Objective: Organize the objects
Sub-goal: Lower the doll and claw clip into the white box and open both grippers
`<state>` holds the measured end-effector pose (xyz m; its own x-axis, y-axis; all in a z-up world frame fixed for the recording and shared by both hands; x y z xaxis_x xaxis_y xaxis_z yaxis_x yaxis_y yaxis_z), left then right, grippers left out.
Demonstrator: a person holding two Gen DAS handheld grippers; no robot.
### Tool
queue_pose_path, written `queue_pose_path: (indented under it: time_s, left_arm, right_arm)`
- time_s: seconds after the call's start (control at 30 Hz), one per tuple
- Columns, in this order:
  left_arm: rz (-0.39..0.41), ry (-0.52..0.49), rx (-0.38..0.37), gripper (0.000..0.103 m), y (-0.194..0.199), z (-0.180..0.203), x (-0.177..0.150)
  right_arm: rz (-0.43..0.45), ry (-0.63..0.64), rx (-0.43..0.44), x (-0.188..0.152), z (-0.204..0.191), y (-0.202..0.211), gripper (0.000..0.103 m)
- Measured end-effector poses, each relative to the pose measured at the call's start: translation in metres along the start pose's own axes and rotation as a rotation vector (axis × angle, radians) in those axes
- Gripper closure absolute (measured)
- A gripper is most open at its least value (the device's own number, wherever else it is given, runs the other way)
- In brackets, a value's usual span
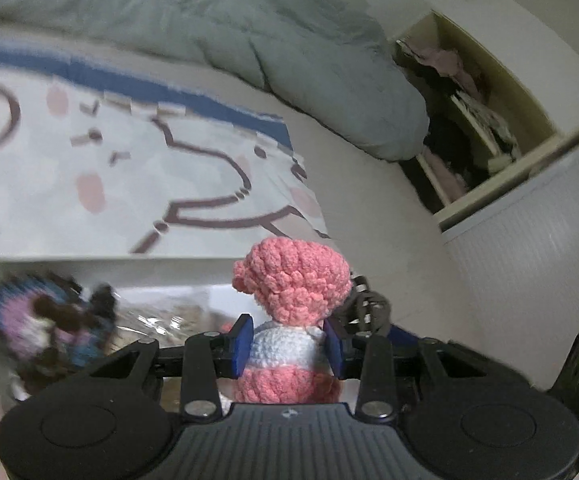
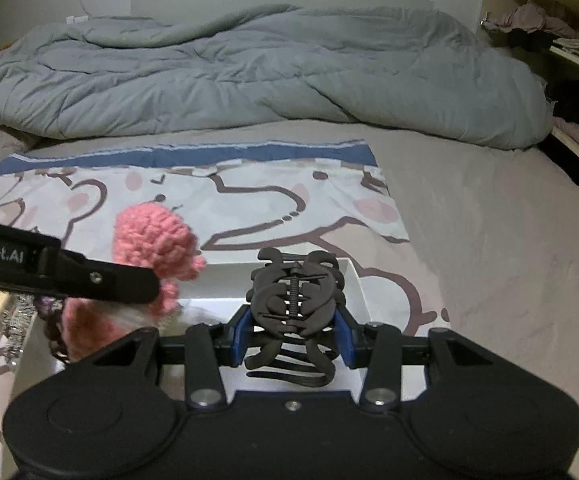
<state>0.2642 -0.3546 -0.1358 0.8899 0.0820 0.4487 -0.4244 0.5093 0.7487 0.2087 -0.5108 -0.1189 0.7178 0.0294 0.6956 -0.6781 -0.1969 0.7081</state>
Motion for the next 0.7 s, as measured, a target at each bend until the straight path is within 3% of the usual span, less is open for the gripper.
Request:
queue_pose_path:
  time_s: [0.1, 0.17, 0.2, 0.23, 0.7]
  left_arm:
    - [0.011, -0.043, 0.022, 0.062, -0.012, 0.005, -0.003]
    - [0.018, -0.062, 0.022, 0.052, -0.016, 0.007, -0.004]
    - [0.017, -0.060, 0.028, 0.042, -0.017, 0.007, -0.004]
    - [0.019, -0.062, 0.034, 0.041, -0.017, 0.006, -0.004]
    - [0.039, -0.170, 0.102, 0.041, 0.003, -0.003, -0.008]
  right_arm:
    - [-0.013, 0.000, -0.008, -0.002, 0.005, -0.008, 0.059]
    - [-0.016, 0.001, -0.011, -0.002, 0.007, -0.011, 0.059]
    - [-0.017, -0.003, -0.013, -0.003, 0.009, -0.013, 0.059]
    - [-0.019, -0.010, -0.016, -0.004, 0.010, -0.014, 0.058]
    - [-0.012, -0.080, -0.005, -0.009, 0.013, -0.003, 0.058]
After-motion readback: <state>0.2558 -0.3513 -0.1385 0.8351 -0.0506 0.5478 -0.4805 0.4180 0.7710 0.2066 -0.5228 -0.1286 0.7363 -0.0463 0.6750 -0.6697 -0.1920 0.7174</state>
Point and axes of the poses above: each gripper's, at about its wrist camera, not at the fingertips, and y roughly against the way its jaws point, z to its right, x to its top, the point moved 6 cm from there along -y, roughly the way its jaws point, and after that the axes turned 15 degrees about x, right-handed, at the moved point
